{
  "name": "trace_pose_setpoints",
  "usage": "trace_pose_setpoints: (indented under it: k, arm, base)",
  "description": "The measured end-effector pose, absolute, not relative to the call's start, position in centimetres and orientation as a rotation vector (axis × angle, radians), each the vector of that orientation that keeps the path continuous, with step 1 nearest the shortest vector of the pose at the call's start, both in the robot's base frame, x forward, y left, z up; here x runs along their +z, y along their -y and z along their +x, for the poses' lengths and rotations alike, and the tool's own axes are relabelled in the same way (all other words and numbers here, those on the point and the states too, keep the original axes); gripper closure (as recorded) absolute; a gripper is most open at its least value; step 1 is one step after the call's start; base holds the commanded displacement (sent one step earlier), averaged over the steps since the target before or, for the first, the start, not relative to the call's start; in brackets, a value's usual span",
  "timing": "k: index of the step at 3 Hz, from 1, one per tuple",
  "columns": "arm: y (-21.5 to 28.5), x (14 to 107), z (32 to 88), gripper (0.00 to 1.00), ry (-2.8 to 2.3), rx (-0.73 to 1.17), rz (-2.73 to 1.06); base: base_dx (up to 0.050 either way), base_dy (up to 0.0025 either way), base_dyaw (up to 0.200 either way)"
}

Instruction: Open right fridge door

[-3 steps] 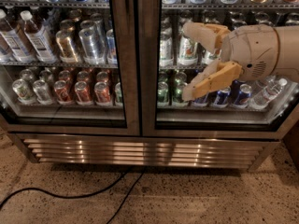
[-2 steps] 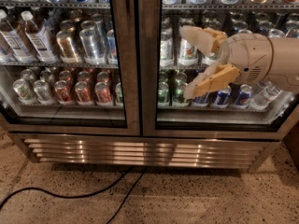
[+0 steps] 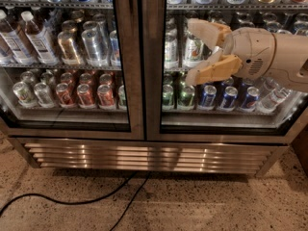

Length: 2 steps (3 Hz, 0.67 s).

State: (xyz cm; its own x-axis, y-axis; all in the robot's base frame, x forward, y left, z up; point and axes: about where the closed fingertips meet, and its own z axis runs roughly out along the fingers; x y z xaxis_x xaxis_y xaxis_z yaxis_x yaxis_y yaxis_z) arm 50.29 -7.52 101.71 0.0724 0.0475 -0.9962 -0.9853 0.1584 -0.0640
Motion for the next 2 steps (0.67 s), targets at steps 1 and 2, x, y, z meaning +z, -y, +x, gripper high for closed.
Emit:
trace_pose_setpoints:
  k: [1, 2]
  arm:
    - [7.44, 101.72, 50.49, 0.0, -1.223, 1.051, -1.095]
    - [7.4, 101.72, 50.62, 0.0, -1.243, 1.04, -1.099]
  base:
    - [0.0, 0.0, 0.0]
    - [0.0, 0.0, 0.0]
